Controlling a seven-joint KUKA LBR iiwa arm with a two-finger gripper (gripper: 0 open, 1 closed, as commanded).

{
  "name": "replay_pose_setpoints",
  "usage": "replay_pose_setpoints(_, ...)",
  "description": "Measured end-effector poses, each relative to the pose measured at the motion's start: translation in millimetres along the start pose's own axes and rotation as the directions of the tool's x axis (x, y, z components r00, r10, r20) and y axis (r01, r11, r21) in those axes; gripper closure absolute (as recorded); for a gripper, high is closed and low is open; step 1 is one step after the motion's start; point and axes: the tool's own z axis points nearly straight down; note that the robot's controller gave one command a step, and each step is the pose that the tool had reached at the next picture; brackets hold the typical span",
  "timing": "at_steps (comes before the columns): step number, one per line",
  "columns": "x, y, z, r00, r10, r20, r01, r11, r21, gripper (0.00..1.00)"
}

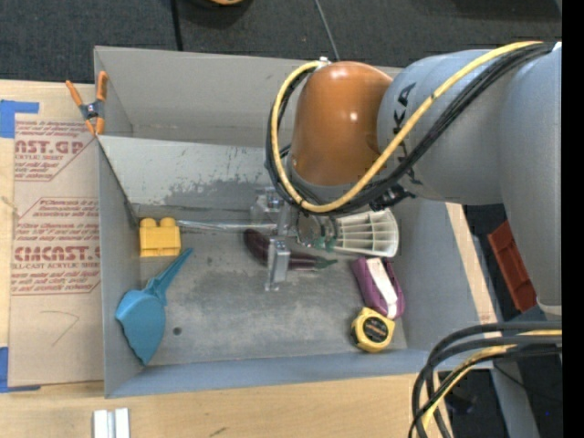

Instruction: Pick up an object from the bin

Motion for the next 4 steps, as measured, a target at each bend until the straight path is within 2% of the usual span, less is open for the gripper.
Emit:
replay_pose_setpoints(1, -1.7, -0.4, -4.7, 1.0, 0.001, 0.007, -0.001, 1.0, -0.001, 0.0)
replay_pose_setpoints(2, -5.0, -18.0, 7.0, 0.997, 0.077, 0.009, -0.077, 0.997, -0.004, 0.0)
replay_pose_setpoints(3, -3.7, -46.3, 31.0, 0.986, 0.169, 0.006, -0.169, 0.986, 0.0, 0.0)
replay_pose_setpoints(4, -11.3, -43.3, 38.7, 0.996, 0.091, 0.009, -0.091, 0.996, -0.003, 0.0)
